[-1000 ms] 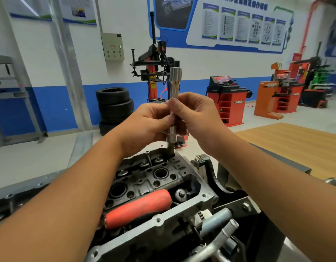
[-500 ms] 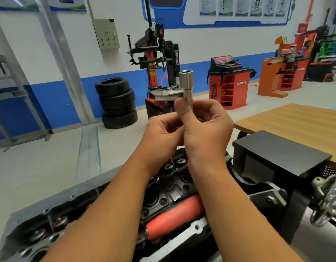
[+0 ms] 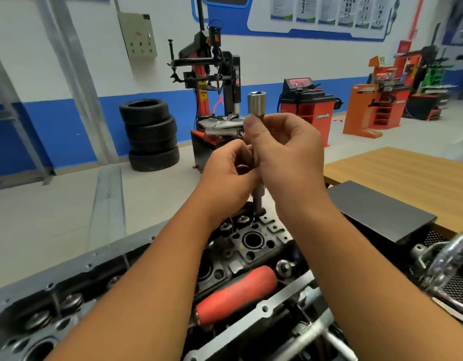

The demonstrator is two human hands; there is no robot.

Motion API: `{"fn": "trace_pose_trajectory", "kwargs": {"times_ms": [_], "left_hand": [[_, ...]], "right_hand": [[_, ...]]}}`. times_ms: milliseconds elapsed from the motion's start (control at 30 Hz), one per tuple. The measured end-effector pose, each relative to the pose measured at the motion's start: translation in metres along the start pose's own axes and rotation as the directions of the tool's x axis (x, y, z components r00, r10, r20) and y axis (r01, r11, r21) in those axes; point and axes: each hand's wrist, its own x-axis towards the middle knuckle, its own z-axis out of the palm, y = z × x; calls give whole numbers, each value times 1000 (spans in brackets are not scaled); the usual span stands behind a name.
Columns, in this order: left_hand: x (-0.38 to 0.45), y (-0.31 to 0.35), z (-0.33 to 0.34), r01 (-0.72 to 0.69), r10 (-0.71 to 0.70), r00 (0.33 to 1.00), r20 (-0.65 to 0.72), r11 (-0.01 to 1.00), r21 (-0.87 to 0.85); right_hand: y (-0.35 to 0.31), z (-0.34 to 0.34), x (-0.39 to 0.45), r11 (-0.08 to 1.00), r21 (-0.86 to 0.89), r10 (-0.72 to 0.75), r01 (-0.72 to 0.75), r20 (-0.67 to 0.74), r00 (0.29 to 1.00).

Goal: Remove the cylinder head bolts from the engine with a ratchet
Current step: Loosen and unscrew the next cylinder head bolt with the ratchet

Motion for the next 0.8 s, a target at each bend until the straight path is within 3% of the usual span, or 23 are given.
{"fn": "trace_pose_trajectory", "kwargs": {"times_ms": [167,300,433,500,633,800], "left_hand": [[-3,4,4,-23,16,990,141,999,47],[-10,12,4,59,-63,975,212,998,24],[-10,12,3,41,-46,988,151,998,40],[-9,10,0,31,-37,994,100,998,53],[-3,5,-9,20,-22,1000,21,997,76],[-2,4,-7,0,-3,999,47,998,59]], "right_hand": [[20,10,-31,999,49,-8,21,-248,969],[28,2,-26,1000,-25,-13,7,-275,961],[30,-1,-25,999,25,34,-31,-119,992],[26,-6,-15,1000,-3,13,-13,30,999],[18,-30,28,999,34,-33,22,386,922],[43,-41,39,985,168,-113,36,477,871]]}}
